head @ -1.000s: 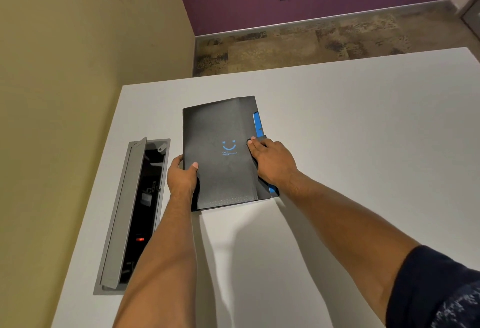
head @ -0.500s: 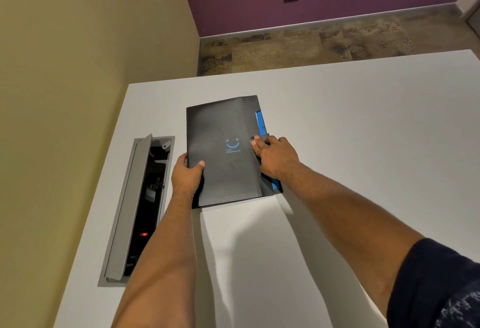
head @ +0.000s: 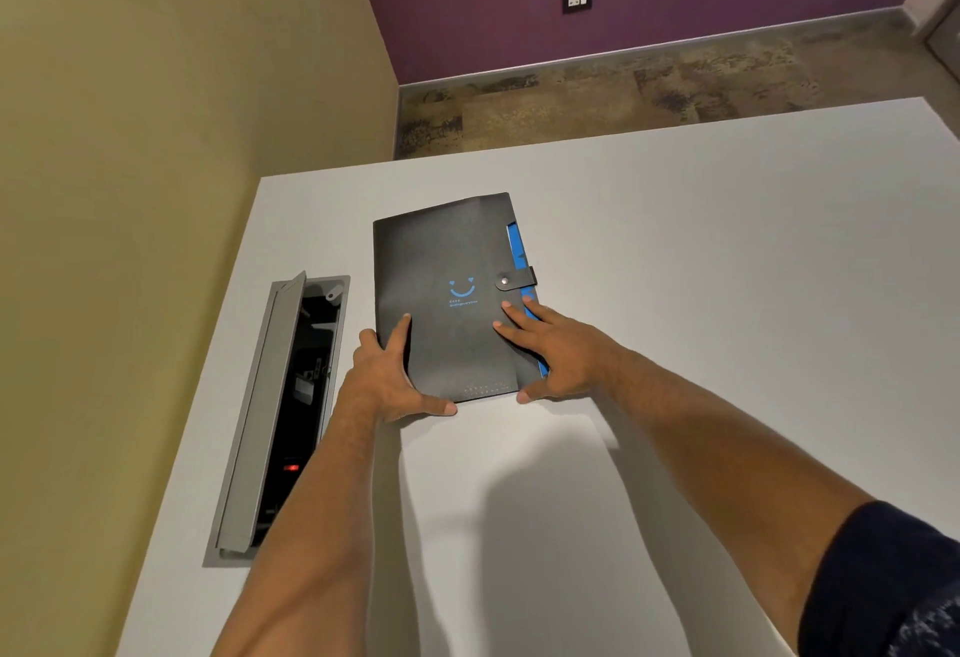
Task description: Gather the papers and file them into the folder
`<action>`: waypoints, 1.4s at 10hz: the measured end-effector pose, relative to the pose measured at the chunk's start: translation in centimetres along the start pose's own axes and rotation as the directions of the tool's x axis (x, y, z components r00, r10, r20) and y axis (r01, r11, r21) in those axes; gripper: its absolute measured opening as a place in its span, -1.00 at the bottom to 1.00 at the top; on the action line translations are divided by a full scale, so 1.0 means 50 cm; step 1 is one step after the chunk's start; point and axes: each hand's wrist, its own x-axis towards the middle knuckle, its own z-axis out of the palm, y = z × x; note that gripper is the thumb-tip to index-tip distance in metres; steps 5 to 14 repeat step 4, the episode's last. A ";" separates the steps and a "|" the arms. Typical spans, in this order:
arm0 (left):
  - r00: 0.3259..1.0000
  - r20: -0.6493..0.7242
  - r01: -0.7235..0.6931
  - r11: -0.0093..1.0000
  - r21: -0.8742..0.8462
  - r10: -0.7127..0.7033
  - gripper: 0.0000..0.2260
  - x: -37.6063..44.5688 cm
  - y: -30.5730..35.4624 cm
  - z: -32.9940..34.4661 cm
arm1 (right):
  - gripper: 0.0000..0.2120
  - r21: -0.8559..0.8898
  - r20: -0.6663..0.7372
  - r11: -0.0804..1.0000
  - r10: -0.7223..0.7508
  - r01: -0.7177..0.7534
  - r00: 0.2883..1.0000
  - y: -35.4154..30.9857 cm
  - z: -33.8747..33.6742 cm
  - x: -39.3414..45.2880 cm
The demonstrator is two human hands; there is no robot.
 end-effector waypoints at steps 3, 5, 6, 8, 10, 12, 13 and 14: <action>0.990 -0.124 0.074 0.992 0.105 -0.061 -0.10 -0.005 0.007 0.025 | -0.19 -0.027 0.007 0.988 0.151 -0.151 0.989 -0.071 -0.002 0.005; 0.982 -0.183 0.082 0.982 0.169 -0.051 -0.12 -0.023 0.018 0.041 | -0.14 -0.064 0.011 0.989 0.131 -0.130 0.991 -0.077 -0.005 -0.020; 0.982 -0.183 0.082 0.982 0.169 -0.051 -0.12 -0.023 0.018 0.041 | -0.14 -0.064 0.011 0.989 0.131 -0.130 0.991 -0.077 -0.005 -0.020; 0.982 -0.183 0.082 0.982 0.169 -0.051 -0.12 -0.023 0.018 0.041 | -0.14 -0.064 0.011 0.989 0.131 -0.130 0.991 -0.077 -0.005 -0.020; 0.982 -0.183 0.082 0.982 0.169 -0.051 -0.12 -0.023 0.018 0.041 | -0.14 -0.064 0.011 0.989 0.131 -0.130 0.991 -0.077 -0.005 -0.020; 0.982 -0.183 0.082 0.982 0.169 -0.051 -0.12 -0.023 0.018 0.041 | -0.14 -0.064 0.011 0.989 0.131 -0.130 0.991 -0.077 -0.005 -0.020; 0.982 -0.183 0.082 0.982 0.169 -0.051 -0.12 -0.023 0.018 0.041 | -0.14 -0.064 0.011 0.989 0.131 -0.130 0.991 -0.077 -0.005 -0.020; 0.982 -0.183 0.082 0.982 0.169 -0.051 -0.12 -0.023 0.018 0.041 | -0.14 -0.064 0.011 0.989 0.131 -0.130 0.991 -0.077 -0.005 -0.020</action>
